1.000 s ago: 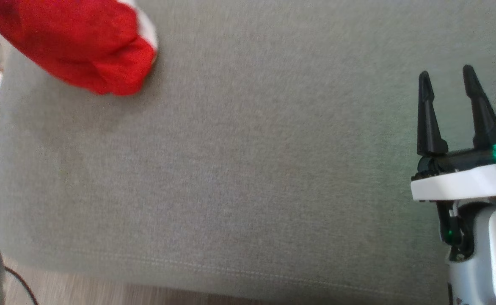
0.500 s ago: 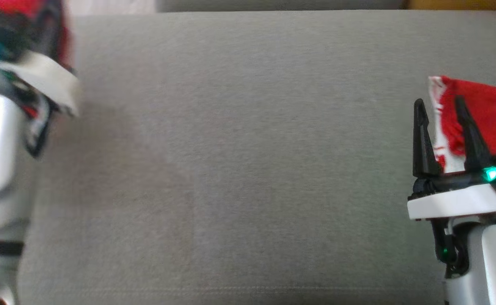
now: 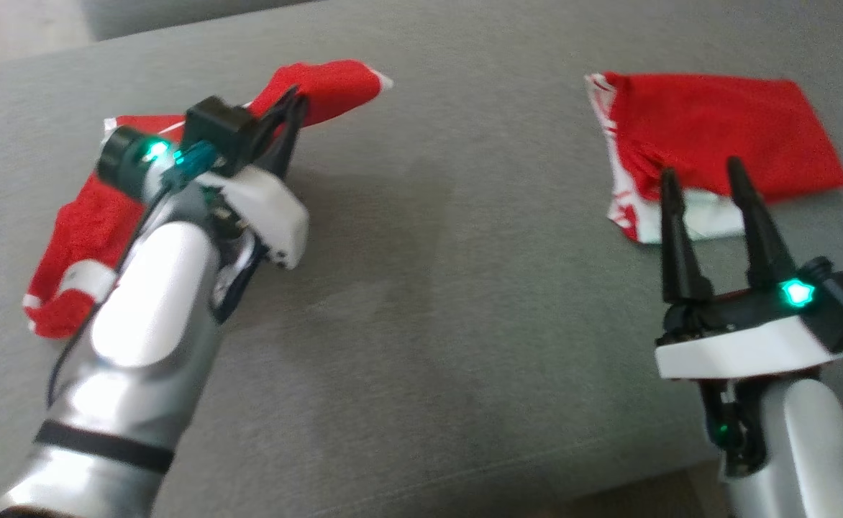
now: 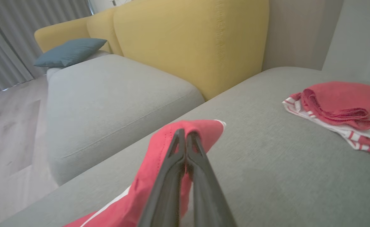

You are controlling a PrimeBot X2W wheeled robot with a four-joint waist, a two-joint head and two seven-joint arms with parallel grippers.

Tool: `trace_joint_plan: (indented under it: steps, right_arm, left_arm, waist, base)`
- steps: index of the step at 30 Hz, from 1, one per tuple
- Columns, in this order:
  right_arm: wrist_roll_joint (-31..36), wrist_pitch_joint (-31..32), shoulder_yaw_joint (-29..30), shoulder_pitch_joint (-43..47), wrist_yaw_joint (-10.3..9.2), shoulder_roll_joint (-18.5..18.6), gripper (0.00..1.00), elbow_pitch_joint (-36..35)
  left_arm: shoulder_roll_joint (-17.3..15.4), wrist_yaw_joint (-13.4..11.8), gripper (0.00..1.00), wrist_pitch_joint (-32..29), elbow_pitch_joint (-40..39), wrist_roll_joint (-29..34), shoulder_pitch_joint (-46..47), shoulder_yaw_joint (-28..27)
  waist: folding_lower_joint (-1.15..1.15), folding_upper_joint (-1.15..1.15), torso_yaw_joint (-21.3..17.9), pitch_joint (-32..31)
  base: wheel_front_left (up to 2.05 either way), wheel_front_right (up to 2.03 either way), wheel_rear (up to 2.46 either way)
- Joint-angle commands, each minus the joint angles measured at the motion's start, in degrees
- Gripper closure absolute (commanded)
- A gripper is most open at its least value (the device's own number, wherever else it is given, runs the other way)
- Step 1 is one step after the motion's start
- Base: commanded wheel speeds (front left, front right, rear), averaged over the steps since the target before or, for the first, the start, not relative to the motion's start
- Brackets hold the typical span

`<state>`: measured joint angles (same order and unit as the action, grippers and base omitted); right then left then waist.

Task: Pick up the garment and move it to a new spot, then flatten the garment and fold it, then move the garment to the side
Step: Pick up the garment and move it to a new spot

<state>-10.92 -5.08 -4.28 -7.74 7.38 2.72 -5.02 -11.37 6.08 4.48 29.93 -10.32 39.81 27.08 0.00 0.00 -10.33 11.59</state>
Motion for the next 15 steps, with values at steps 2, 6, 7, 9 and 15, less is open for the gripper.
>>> trace_joint_plan:
  steps: [2, 6, 7, 9, 15]
  right_arm:
    - [-0.9, -1.2, -2.7, -2.3, 0.11, 0.2, 0.00, -1.4]
    - [-1.9, -2.3, -4.2, -2.1, 0.11, 0.2, 0.00, 0.0]
    - [-2.0, -2.6, -4.4, -2.0, 0.11, 0.2, 0.00, 0.3]
    - [-2.2, -2.9, -4.8, -1.9, 0.11, 0.2, 0.00, 0.9]
    - [-2.5, -3.6, -3.9, -1.4, 0.11, 0.2, 0.00, 2.3]
  left_arm:
    - [0.8, -1.1, 1.00, 1.7, -0.5, -0.3, 5.6, -1.6]
    - [4.2, -2.8, 0.69, 3.3, 3.5, -1.1, 7.9, -1.8]
    - [4.6, -3.4, 0.00, 3.6, 4.7, -1.1, 8.3, -1.9]
    - [5.1, -4.5, 0.00, 4.5, 7.1, -1.0, 9.1, -2.0]
    - [5.1, -5.2, 0.00, 8.2, 10.9, -1.7, 9.5, -2.6]
  waist:
    - [0.00, 0.00, -4.5, 2.2]
    - [0.00, 0.00, -6.5, 2.3]
    - [0.00, 0.00, -6.8, 2.1]
    - [0.00, 0.00, -7.1, 1.9]
    - [0.00, 0.00, -4.7, 0.2]
  base:
    - [0.00, 0.00, 0.00]
    - [0.00, 0.00, 0.00]
    - [0.00, 0.00, 0.00]
    - [0.00, 0.00, 0.00]
    - [0.00, 0.00, 0.00]
